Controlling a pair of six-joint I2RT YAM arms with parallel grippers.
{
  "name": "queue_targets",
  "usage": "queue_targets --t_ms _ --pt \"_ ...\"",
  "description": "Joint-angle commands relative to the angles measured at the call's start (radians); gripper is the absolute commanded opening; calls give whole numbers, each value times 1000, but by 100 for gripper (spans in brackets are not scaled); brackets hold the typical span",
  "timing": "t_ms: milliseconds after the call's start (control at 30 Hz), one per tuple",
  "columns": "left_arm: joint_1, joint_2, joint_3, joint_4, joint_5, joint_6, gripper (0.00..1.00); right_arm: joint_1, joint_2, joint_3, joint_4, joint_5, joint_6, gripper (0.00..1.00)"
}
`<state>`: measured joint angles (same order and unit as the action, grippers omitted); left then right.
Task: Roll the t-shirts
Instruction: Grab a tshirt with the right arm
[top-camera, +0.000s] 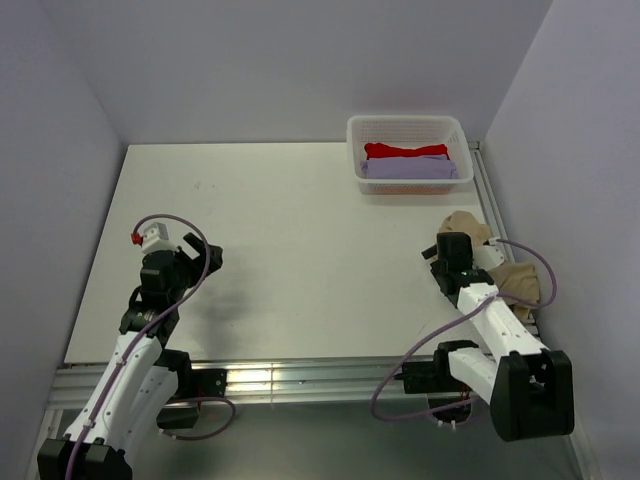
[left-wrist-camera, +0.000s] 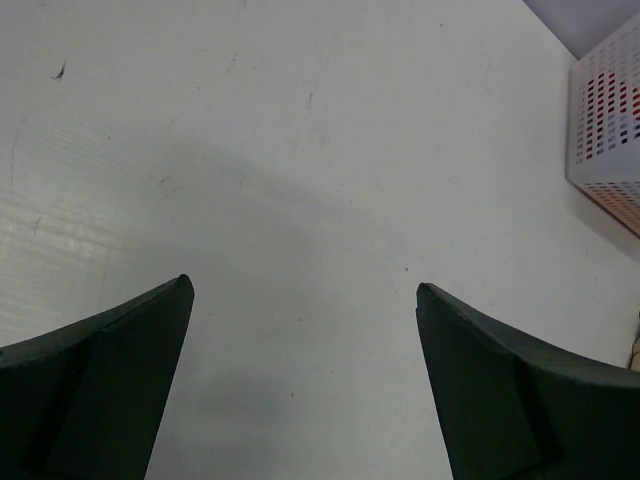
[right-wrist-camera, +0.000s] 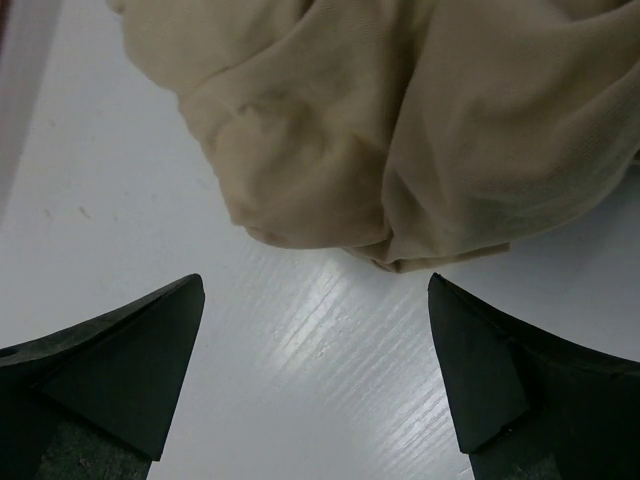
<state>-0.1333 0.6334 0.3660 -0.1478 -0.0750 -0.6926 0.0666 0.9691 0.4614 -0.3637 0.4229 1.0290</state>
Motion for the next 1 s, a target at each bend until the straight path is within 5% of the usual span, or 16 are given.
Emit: queue_targets --t_ms 0,300,500,600,633,833,967 --pt "4 -3 14 17 15 5 100 -47 52 59 0 -7 55 100" --pt "4 8 17 21 24 10 99 -174 267 177 58 22 82 98" --pt "4 20 21 17 17 7 98 -206 419 229 57 -16 128 87" --pt "4 22 22 17 17 7 98 -208 434 247 65 -30 117 48" --pt "4 23 22 17 17 5 98 -206 431 250 71 -41 109 0" --pt "4 32 28 13 9 2 95 -117 265 217 117 -147 0 0" --pt "6 26 25 17 21 5 95 143 174 270 123 -226 -67 0"
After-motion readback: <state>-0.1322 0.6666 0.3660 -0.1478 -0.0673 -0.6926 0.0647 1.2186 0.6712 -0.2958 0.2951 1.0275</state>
